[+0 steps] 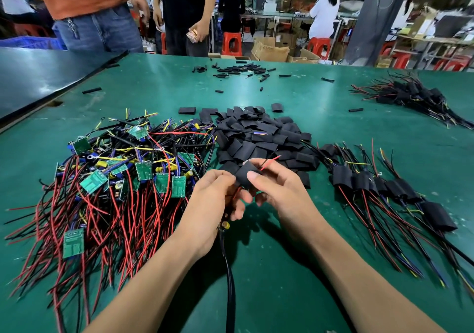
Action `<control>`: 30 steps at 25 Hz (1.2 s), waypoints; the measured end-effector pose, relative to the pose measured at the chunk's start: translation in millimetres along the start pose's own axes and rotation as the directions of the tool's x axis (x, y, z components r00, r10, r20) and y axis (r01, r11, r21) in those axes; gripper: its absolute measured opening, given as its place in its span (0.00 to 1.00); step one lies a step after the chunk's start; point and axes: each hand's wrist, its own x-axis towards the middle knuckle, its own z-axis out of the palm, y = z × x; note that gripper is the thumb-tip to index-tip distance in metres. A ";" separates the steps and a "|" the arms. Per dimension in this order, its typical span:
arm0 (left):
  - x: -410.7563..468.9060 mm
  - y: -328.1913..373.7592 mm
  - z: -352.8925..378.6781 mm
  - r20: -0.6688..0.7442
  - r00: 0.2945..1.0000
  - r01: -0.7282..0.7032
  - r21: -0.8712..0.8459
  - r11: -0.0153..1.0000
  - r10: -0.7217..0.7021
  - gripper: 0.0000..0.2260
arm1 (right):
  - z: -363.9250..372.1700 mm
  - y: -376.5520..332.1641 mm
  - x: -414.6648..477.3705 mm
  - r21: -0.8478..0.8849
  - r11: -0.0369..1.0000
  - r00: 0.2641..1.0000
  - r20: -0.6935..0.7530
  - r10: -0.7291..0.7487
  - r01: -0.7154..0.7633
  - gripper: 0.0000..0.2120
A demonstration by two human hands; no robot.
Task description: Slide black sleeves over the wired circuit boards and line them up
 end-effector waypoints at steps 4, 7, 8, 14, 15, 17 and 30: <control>0.5 -1.8 0.2 0.033 0.999 -0.008 0.039 0.999 0.007 0.03 | 2.7 -2.2 1.9 0.062 0.997 0.994 -0.105 -0.032 0.039 0.07; 0.3 -5.7 -2.2 0.049 0.997 -0.071 0.256 0.964 0.060 0.08 | -7.7 -7.8 10.3 0.240 0.971 0.953 -0.297 0.058 0.015 0.05; -0.7 -7.5 -2.4 0.049 0.995 -0.094 0.329 0.940 0.083 0.09 | -11.9 -9.6 12.7 0.294 0.956 0.941 -0.327 0.082 0.019 0.05; -3.2 -9.0 -4.6 -0.001 0.969 -0.209 0.531 0.821 0.248 0.02 | -20.7 -11.4 16.5 0.353 0.935 0.894 -0.431 0.124 0.040 0.06; -4.6 -8.8 -3.6 0.021 0.971 -0.210 0.543 0.813 0.236 0.04 | -20.0 -11.2 16.6 0.368 0.929 0.894 -0.428 0.130 0.042 0.06; -7.2 -10.7 -1.3 0.055 0.967 -0.227 0.617 0.753 0.247 0.07 | -19.4 -10.5 16.7 0.421 0.907 0.898 -0.410 0.162 0.028 0.06; -0.9 -0.3 -1.5 0.072 0.997 -0.032 0.035 0.999 0.030 0.05 | -6.3 -8.4 5.9 0.120 0.992 0.997 -0.074 0.036 -0.027 0.09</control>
